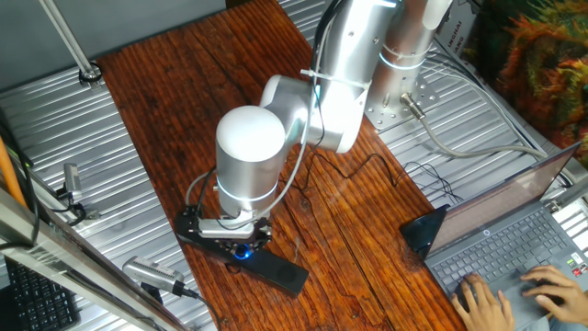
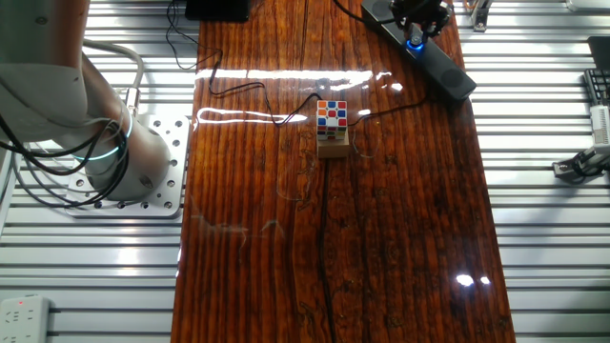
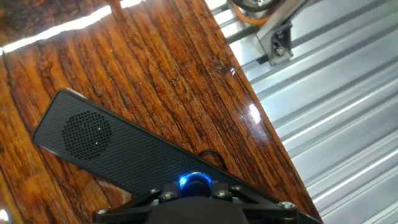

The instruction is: Turn the knob to increase the volume of the speaker

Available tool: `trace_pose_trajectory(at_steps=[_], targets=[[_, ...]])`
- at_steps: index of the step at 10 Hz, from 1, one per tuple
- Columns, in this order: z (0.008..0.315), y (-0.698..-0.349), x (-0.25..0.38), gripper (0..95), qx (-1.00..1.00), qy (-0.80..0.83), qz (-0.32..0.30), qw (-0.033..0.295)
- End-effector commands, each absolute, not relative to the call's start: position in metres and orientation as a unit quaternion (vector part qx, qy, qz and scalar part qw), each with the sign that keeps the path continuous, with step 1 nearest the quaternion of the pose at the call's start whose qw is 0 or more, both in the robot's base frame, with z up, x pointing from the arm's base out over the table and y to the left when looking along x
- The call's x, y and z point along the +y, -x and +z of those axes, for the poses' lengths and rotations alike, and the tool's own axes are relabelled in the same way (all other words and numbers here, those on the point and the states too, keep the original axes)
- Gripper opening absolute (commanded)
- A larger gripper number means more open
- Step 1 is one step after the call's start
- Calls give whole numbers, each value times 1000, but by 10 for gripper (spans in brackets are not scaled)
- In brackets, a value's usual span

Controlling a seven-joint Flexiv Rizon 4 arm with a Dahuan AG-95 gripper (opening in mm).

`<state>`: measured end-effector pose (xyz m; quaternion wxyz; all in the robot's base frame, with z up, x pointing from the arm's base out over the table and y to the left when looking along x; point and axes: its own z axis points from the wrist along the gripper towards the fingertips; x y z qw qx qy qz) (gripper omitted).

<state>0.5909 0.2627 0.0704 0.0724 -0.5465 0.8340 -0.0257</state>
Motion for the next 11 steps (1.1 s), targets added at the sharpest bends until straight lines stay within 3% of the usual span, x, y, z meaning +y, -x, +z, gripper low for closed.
trace_pose_trajectory(at_steps=[1,11], targets=[[70,-591,263,0,820,567,-29,69],[70,-591,263,0,767,637,-39,63]])
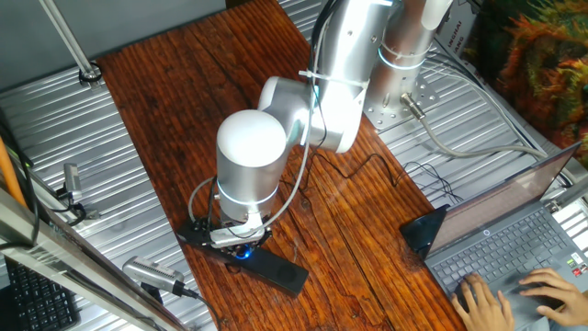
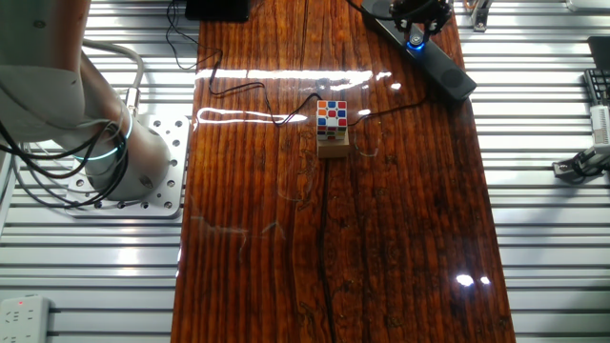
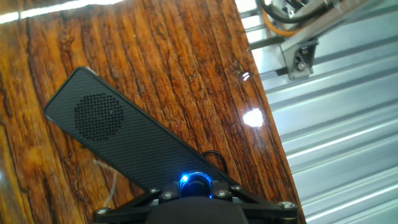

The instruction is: Turn the knob to increase the volume of the speaker

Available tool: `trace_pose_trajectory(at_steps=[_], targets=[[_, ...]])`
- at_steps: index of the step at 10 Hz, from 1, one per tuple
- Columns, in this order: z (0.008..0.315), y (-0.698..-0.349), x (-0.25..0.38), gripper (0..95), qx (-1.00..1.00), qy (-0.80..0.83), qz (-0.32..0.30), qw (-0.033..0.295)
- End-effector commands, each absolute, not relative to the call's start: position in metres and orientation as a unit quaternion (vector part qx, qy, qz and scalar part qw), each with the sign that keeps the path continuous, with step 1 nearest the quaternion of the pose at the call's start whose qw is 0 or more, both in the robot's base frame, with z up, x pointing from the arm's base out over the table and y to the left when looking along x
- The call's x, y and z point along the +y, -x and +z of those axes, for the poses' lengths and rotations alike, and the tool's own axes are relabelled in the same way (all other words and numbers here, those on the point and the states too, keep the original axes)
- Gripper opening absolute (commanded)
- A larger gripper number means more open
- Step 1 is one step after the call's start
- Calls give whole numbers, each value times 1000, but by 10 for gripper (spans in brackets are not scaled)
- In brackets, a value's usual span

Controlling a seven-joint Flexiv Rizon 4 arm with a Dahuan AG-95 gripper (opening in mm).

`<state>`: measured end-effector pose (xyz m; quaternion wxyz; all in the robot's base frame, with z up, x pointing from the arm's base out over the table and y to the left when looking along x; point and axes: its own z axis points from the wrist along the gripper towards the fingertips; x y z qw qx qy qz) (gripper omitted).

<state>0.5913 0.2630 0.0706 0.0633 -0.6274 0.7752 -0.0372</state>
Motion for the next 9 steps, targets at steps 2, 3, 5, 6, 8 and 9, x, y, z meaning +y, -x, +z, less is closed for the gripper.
trace_pose_trajectory(at_steps=[2,3,5,6,8,9], targets=[[70,-591,263,0,759,647,-38,63],[70,-591,263,0,753,653,-39,63],[70,-591,263,0,741,667,-41,63],[70,-591,263,0,735,674,-42,62],[70,-591,263,0,723,686,-43,62],[70,-591,263,0,714,696,-45,60]])
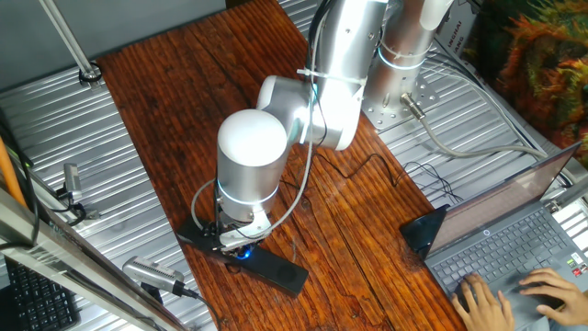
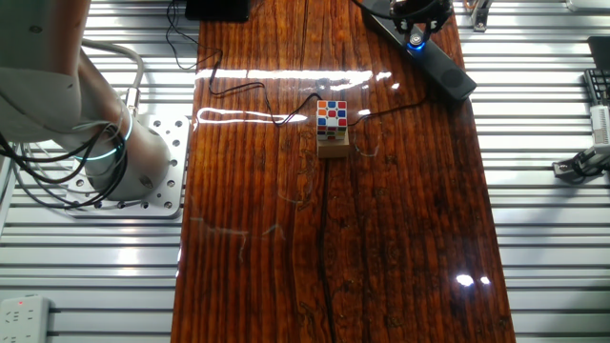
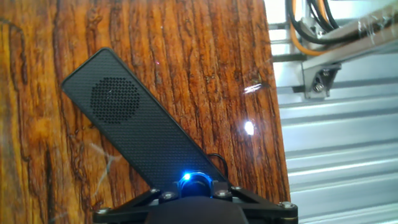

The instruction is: Turn the knob to increase the volume of the speaker

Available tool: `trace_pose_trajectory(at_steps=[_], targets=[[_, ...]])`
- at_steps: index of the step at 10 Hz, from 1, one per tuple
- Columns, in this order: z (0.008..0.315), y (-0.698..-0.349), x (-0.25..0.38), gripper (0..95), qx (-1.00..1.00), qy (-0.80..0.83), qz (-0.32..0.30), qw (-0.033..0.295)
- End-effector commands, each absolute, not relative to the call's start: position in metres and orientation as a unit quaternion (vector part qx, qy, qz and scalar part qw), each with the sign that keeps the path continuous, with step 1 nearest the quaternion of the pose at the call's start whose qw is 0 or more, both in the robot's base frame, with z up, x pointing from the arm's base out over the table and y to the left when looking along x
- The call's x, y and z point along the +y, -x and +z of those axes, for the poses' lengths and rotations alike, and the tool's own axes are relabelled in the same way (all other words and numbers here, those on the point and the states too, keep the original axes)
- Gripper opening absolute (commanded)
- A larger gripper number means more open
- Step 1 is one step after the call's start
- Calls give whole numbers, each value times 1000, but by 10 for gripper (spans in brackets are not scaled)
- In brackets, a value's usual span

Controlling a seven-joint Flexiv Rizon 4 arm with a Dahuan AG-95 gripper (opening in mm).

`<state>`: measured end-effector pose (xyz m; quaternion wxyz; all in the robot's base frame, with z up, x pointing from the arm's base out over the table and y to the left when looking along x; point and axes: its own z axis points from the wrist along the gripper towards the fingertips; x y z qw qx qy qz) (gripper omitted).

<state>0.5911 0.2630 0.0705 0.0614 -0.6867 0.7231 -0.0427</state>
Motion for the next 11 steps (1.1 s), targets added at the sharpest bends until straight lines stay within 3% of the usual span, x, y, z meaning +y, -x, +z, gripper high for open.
trace_pose_trajectory(at_steps=[1,11], targets=[[70,-591,263,0,705,705,-45,59],[70,-591,263,0,636,768,-50,58]])
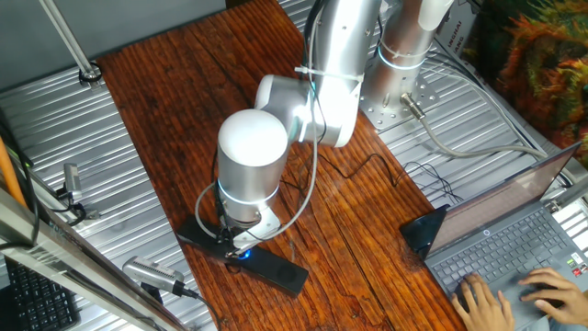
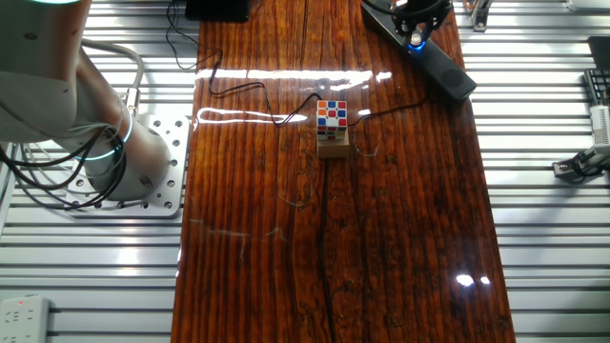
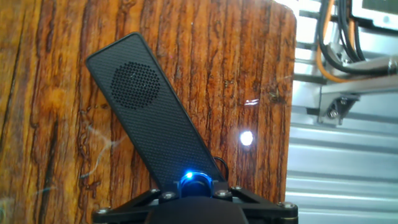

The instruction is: Turn the knob to increase the volume of the speaker

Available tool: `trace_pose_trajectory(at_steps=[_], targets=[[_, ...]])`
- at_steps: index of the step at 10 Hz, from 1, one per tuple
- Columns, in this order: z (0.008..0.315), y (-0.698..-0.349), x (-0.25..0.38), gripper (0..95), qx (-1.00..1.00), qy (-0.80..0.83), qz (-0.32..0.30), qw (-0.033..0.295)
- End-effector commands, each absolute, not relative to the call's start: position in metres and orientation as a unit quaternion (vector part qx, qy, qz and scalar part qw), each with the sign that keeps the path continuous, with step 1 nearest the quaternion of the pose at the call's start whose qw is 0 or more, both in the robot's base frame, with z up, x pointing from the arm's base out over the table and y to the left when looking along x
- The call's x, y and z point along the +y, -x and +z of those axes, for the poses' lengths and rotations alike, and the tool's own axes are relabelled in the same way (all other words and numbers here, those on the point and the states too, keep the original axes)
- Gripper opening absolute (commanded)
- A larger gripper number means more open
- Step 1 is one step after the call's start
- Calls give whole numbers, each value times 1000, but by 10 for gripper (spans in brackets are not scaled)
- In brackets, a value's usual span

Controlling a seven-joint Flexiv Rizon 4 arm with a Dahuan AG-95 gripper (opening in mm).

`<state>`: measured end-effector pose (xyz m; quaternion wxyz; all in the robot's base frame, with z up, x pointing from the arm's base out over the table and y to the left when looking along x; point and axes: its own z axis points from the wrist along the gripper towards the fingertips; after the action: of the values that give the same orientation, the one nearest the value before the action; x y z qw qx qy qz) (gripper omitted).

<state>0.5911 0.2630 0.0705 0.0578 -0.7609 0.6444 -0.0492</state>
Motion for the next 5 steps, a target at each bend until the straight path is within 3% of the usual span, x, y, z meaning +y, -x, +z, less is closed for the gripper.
trace_pose_trajectory(at_steps=[1,5], targets=[[70,-591,263,0,631,772,-50,57],[70,-591,263,0,602,794,-52,56]])
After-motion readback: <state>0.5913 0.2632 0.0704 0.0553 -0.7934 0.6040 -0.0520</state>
